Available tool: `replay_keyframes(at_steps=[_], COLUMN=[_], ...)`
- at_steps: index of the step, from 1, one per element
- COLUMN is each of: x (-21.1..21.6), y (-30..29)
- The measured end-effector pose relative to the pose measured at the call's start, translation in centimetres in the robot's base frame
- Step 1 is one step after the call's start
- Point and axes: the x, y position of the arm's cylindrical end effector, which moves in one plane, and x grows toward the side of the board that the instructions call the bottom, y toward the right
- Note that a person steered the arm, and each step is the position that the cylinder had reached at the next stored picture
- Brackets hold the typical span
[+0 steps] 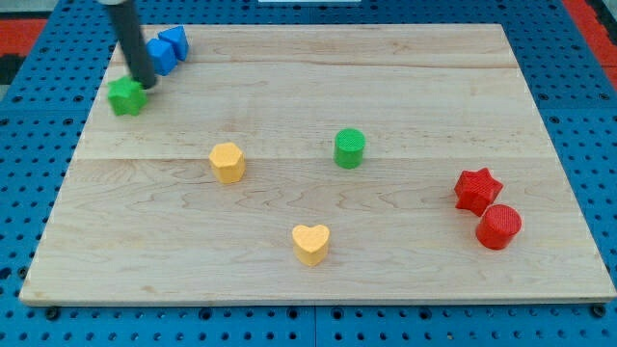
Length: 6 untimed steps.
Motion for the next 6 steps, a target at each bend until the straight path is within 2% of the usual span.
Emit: replay_keyframes(at_steps=[1,2,4,5,6], x=[1.7,4.3,3.5,3.4,6.6], y=[-0.8,2.9,11.0,22.7,31.1])
